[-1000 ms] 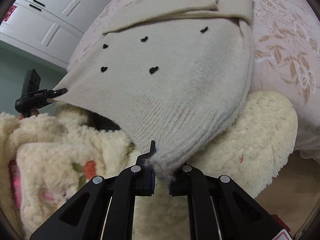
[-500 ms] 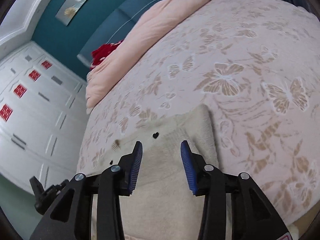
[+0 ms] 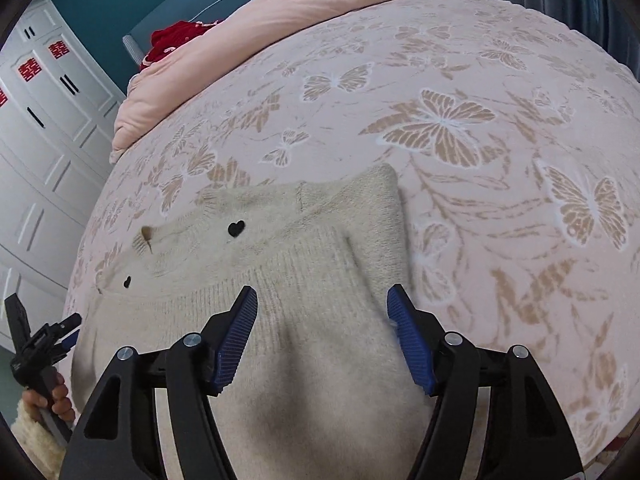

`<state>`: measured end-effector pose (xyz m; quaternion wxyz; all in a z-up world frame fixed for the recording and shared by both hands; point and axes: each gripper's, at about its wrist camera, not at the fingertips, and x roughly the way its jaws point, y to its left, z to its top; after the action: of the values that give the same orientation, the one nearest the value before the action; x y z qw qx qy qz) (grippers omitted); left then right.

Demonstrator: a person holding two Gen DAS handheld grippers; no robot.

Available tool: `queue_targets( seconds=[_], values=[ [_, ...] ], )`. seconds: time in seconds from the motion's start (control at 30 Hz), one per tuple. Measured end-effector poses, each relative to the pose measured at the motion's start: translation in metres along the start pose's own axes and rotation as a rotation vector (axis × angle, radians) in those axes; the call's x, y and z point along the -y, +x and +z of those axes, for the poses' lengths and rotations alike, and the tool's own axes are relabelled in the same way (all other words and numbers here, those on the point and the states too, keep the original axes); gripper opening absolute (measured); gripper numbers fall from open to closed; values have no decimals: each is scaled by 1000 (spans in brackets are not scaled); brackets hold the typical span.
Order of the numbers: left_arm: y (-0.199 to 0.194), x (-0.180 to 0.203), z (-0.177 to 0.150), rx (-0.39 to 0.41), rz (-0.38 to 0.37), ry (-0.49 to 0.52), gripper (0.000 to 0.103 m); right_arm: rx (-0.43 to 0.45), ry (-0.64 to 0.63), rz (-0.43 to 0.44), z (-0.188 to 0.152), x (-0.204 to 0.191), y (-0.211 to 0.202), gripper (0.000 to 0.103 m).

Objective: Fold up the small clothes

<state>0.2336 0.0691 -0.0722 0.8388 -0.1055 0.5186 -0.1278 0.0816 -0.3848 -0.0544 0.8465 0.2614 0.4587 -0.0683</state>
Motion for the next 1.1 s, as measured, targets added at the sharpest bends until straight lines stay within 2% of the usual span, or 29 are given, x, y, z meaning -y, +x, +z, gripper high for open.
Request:
queue_targets(
  seconds=[0.03,0.07,0.1,0.13,0.17,0.2,0.27,0.4,0.47,0.53,0.6,0.7,0.73,0.77,0.83,0.9,0.93,1.03,1.1],
  values=[
    [7,3,-1,-25,12,15,67,1,-2,5,-1,-3,2,65],
    [15,5,-2,-55,33,30,49,2,-3,7,-3,-6,3,63],
    [19,6,-3,-69,52,47,30,-4,-9,2,-5,-8,6,47],
    [19,6,-4,-62,71,61,22,-20,-17,-11,-8,-10,10,14],
    [17,6,-4,-57,67,62,11,-43,-25,-33,-10,-11,14,9],
    [12,4,-3,-53,59,47,10,-53,-26,-40,-11,-12,15,8],
    [-9,5,3,-2,41,20,9,3,-20,1,-6,-16,-4,7],
    [-75,19,32,145,-33,3,8,225,12,169,32,-29,-85,7],
    [-99,22,48,219,-28,-7,8,330,3,198,50,-34,-116,7],
    [-100,21,61,238,-8,-16,8,355,5,190,63,-27,-116,7],
    [-74,16,65,191,51,-15,9,276,14,99,66,-10,-76,7],
    [-7,4,50,43,159,-15,9,50,97,1,52,24,9,6],
    [8,-2,44,7,187,-30,9,34,109,-4,49,27,17,6],
    [12,-8,37,1,189,-57,8,61,110,13,49,24,13,6],
    [3,-11,35,38,155,-81,8,131,104,76,56,12,-9,6],
    [-5,-9,39,68,149,-65,9,178,80,99,61,5,-23,6],
    [-4,-9,40,66,153,-66,9,163,68,74,61,7,-16,6],
    [23,-13,44,5,182,-53,9,13,111,-17,55,32,35,6],
    [38,-12,41,-24,203,-31,11,-17,129,-16,50,37,45,7]
  ],
)
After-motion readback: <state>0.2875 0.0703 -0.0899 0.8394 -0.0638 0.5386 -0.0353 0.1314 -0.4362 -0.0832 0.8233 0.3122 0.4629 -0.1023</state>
